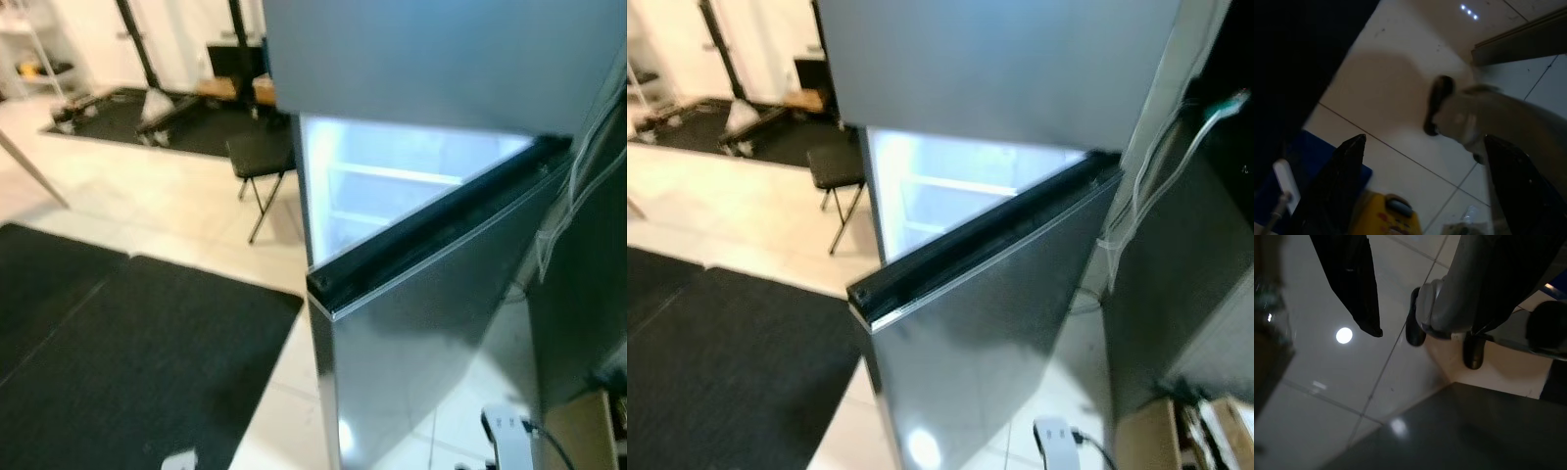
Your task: Restocking fridge
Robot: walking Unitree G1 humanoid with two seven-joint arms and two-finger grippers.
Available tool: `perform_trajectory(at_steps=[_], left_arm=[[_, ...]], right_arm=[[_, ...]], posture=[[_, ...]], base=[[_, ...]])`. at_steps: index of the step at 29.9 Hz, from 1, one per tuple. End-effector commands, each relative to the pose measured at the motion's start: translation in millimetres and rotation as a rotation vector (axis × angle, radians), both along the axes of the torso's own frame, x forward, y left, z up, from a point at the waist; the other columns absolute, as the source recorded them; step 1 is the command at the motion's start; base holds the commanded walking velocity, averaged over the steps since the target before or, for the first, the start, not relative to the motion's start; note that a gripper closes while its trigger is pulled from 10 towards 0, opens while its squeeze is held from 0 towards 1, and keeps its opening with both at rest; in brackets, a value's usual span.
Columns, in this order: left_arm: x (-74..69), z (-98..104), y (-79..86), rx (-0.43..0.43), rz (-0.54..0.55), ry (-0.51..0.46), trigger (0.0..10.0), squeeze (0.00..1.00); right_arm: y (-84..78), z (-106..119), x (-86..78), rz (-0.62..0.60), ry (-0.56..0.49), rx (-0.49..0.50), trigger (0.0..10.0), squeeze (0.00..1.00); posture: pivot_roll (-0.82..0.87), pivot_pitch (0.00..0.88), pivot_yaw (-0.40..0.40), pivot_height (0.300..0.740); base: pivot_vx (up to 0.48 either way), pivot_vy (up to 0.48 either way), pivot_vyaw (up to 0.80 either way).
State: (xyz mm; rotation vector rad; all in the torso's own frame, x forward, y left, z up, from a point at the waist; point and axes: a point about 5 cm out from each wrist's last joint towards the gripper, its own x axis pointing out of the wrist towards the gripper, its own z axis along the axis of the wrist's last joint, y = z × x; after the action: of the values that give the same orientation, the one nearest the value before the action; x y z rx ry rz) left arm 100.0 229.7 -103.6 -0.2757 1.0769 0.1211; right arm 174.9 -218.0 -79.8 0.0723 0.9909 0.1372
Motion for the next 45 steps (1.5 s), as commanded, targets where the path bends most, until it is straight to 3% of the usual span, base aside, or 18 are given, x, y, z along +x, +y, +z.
perform_trajectory(at_steps=[1, 7, 12, 17, 19, 24, 26, 27, 28, 30, 31, 32, 34, 39, 41, 43, 44, 45], left_arm=[[1.7, 0.0, -1.3, 0.002, -0.014, 0.004, 10.0, 0.0], [1.6, -0.2, -2.1, -0.001, -0.016, 0.004, 10.0, 0.0], [1.6, -0.3, -2.3, -0.003, -0.019, 0.005, 10.0, 0.0], [1.3, -0.3, -2.3, -0.003, -0.021, 0.006, 10.0, 0.0], [1.0, -0.3, -2.1, -0.002, -0.024, 0.007, 10.0, 0.0], [0.8, -0.3, -2.1, -0.003, -0.026, 0.007, 10.0, 0.0], [0.5, -0.5, -2.5, -0.005, -0.025, 0.005, 10.0, 0.0], [0.5, -0.5, -2.5, -0.005, -0.025, 0.005, 10.0, 0.0], [0.0, -0.6, -2.7, -0.005, -0.024, 0.006, 10.0, 0.0], [-0.3, -0.7, -2.8, -0.006, -0.023, 0.006, 10.0, 0.0], [-1.7, -0.9, -2.3, -0.005, -0.02, 0.008, 10.0, 0.0], [-1.7, -0.9, -2.3, -0.005, -0.02, 0.008, 10.0, 0.0], [-3.9, -1.1, -1.2, -0.004, -0.015, 0.011, 10.0, 0.0], [-5.1, -1.1, 0.3, 0.001, -0.009, 0.012, 10.0, 0.0], [-5.1, -1.1, 0.4, 0.001, -0.008, 0.011, 10.0, 0.0], [-4.8, -1.1, 0.0, 0.001, -0.01, 0.011, 10.0, 0.0], [-4.8, -1.1, 0.0, 0.001, -0.01, 0.011, 10.0, 0.0], [-4.2, -1.1, -0.8, 0.0, -0.013, 0.011, 10.0, 0.0]], right_arm=[[2.3, 2.9, 5.9, -0.001, -0.034, 0.014, 10.0, 0.0], [9.2, 13.1, 24.6, 0.023, -0.12, 0.079, 10.0, 0.0], [16.6, 33.8, 53.5, 0.046, -0.27, 0.213, 10.0, 0.0], [20.6, 43.1, 64.4, 0.077, -0.324, 0.273, 10.0, 0.0], [30.3, 64.1, 88.6, 0.127, -0.433, 0.356, 10.0, 0.0], [43.4, 89.0, 114.6, 0.178, -0.544, 0.413, 10.0, 0.0], [62.8, 118.9, 142.0, 0.23, -0.655, 0.458, 10.0, 0.0], [62.8, 118.9, 142.0, 0.23, -0.655, 0.458, 10.0, 0.0], [75.2, 136.3, 155.7, 0.26, -0.712, 0.476, 10.0, 0.0], [82.8, 147.1, 163.4, 0.278, -0.745, 0.486, 10.0, 0.0], [95.4, 167.1, 177.4, 0.285, -0.809, 0.464, 10.0, 0.0], [95.4, 167.1, 177.4, 0.285, -0.809, 0.464, 10.0, 0.0], [108.8, 194.2, 194.2, 0.271, -0.895, 0.397, 10.0, 0.0], [107.1, 219.2, 209.3, 0.157, -0.976, 0.306, 10.0, 0.0], [105.1, 214.8, 208.3, 0.157, -0.958, 0.276, 10.0, 0.0], [94.7, 182.7, 195.9, 0.169, -0.839, 0.18, 10.0, 0.0], [94.7, 182.7, 195.9, 0.169, -0.839, 0.18, 10.0, 0.0], [87.0, 157.5, 183.1, 0.187, -0.744, 0.119, 10.0, 0.0]], posture=[[-0.06, 0.0, 0.001, 0.74], [-0.06, 0.0, 0.001, 0.74], [-0.06, 0.0, 0.003, 0.74], [-0.06, 0.0, 0.005, 0.74], [-0.06, 0.0, 0.005, 0.74], [-0.05, 0.0, 0.003, 0.74], [-0.04, 0.0, -0.003, 0.74], [-0.04, 0.0, -0.003, 0.74], [-0.04, 0.0, -0.006, 0.74], [-0.04, 0.0, -0.006, 0.74], [-0.03, 0.0, -0.008, 0.74], [-0.03, 0.0, -0.008, 0.74], [-0.03, 0.0, -0.009, 0.74], [-0.02, 0.0, -0.013, 0.74], [-0.02, 0.0, -0.012, 0.74], [-0.03, 0.0, -0.011, 0.74], [-0.03, 0.0, -0.011, 0.74], [-0.03, 0.0, -0.008, 0.74]], base=[[0.0, 0.0, 0.74], [0.0, 0.0, 0.71], [0.0, 0.0, 0.0], [0.0, 0.0, 0.0], [0.0, 0.0, 0.0], [0.0, 0.0, 0.0], [0.0, 0.0, 0.0], [0.0, 0.0, 0.0], [0.0, 0.0, 0.0], [0.0, 0.0, 0.0], [0.0, 0.0, 0.0], [0.0, 0.0, 0.0], [0.0, 0.0, 0.0], [0.0, 0.0, 0.0], [0.0, 0.0, 0.0], [0.0, 0.0, 0.0], [0.0, 0.0, 0.0], [0.0, 0.0, 0.0]])
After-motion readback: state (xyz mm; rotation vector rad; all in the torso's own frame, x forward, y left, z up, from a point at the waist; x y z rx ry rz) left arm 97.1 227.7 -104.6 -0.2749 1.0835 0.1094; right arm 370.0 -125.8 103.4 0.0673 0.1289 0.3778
